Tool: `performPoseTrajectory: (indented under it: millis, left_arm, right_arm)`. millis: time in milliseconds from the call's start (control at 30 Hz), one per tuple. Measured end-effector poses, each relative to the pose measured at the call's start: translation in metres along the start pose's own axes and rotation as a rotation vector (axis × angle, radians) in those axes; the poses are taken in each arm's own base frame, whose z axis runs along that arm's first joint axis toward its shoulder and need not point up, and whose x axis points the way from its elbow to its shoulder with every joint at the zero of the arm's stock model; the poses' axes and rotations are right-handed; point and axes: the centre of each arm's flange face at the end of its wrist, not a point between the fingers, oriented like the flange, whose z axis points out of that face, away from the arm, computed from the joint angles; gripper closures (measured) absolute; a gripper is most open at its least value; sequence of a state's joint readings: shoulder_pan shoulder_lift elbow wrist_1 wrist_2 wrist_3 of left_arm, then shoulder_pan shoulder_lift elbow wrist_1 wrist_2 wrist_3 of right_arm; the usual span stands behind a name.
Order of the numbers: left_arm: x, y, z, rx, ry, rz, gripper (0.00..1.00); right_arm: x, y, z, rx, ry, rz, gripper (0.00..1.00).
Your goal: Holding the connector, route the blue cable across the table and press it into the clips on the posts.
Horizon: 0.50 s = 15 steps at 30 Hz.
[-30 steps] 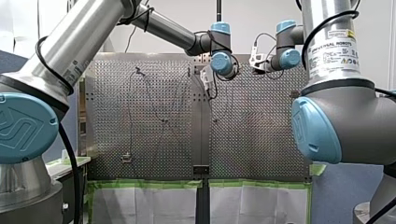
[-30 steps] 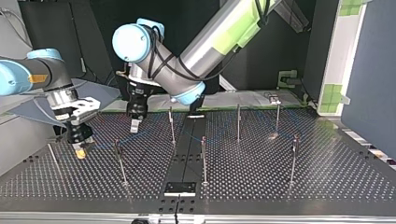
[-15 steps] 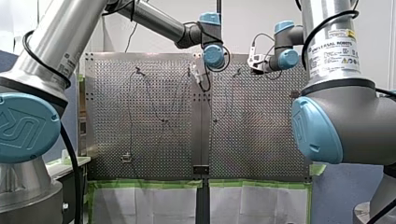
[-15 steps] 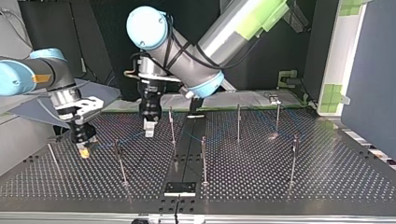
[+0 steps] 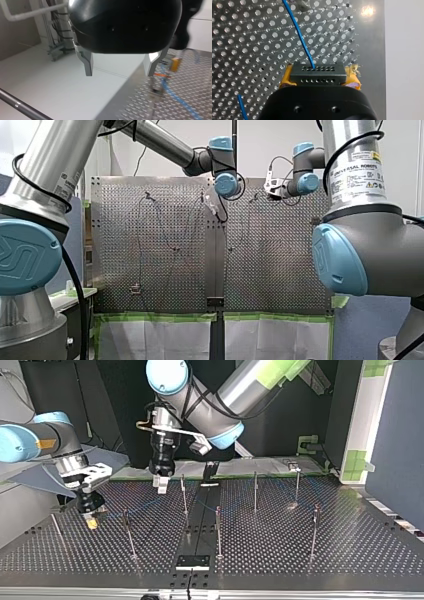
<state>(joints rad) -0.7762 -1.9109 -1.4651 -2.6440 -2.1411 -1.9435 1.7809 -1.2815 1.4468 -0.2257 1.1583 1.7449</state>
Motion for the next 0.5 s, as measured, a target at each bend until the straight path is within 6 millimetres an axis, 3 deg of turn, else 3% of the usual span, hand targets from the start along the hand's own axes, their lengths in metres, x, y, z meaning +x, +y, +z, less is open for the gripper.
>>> performPoseTrajectory:
  millis: [333,500]
  left_arm:
    - [0.078,0.041,-0.021,-0.079,0.049,0.03,0.0]
    - [0.101,0.053,-0.035,-0.086,0.065,0.023,0.0]
  right_arm:
    - [-0.001,0.001,0.0,-0.002,-0.002,0.001,1.0]
    - [-0.002,0.002,0.0,-0.004,-0.003,-0.001,1.0]
